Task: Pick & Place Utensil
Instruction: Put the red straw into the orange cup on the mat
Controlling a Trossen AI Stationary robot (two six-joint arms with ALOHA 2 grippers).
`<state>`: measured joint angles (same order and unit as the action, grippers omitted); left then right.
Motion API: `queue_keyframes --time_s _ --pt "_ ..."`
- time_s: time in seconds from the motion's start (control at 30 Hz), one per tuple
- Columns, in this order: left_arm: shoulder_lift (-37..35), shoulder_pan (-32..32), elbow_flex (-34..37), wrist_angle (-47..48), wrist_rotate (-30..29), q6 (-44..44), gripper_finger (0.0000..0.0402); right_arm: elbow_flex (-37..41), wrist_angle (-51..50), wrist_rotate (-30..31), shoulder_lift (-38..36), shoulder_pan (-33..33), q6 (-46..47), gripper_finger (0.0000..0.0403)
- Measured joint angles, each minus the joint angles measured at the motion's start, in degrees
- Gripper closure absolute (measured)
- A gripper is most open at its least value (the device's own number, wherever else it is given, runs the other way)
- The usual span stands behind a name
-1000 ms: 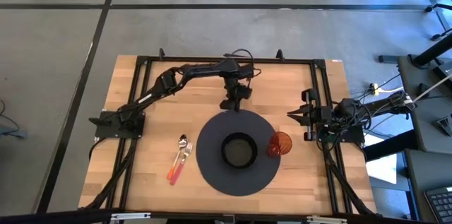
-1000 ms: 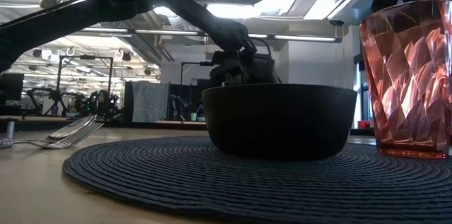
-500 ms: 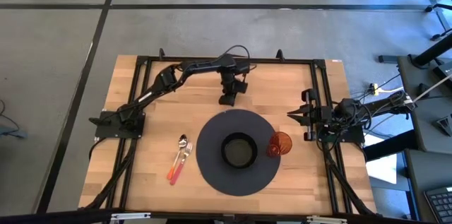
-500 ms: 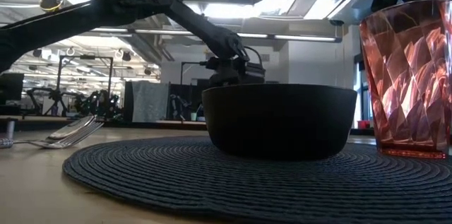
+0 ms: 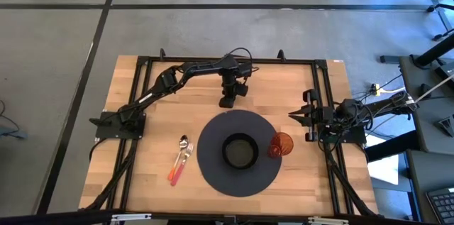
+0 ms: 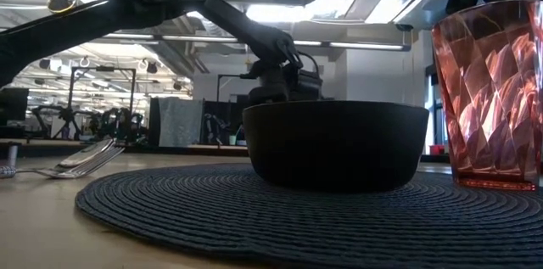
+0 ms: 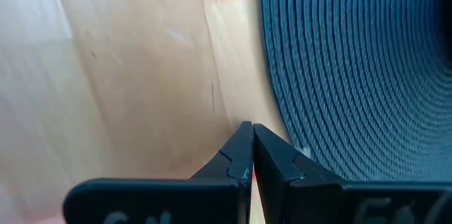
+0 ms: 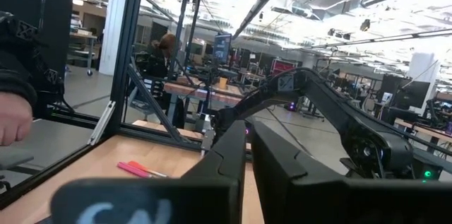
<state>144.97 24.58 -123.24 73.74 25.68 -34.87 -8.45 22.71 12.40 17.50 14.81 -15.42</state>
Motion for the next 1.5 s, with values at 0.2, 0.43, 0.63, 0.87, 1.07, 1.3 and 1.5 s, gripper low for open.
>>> queue_keyframes --time_s 0.2,0.43,0.63,0.87,1.07,1.3,1.5 --pt "0.02 -0.22 0.02 2.01 -2.16 -0.36 0.0393 0.00 -0.01 0.00 -0.01 0.02 0.01 0.0377" --pt "0.09 -0.12 0.06 3.18 -2.28 1.70 0.0394 0.00 -0.02 0.00 -0.02 0.00 0.02 0.0377" --pt "0.19 0.43 0.19 6.04 -2.63 3.61 0.0393 0.00 -0.06 0.00 0.00 0.00 0.22 0.0377" --pt "0.22 1.03 0.28 7.90 -2.15 3.86 0.0394 0.00 -0.08 -0.01 0.00 0.00 0.24 0.0377" --pt "0.10 0.51 0.34 6.30 -1.15 -5.24 0.0393 0.00 -0.08 0.00 0.00 0.00 0.18 0.0377" --pt "-0.63 -3.40 -5.30 4.35 -2.00 -14.16 0.0393 0.00 -0.08 0.00 0.00 0.02 0.02 0.0377" --pt "-3.32 -3.90 -11.58 5.26 -0.77 -17.16 0.0393 0.00 -0.06 -0.02 0.00 0.01 0.09 0.0377"
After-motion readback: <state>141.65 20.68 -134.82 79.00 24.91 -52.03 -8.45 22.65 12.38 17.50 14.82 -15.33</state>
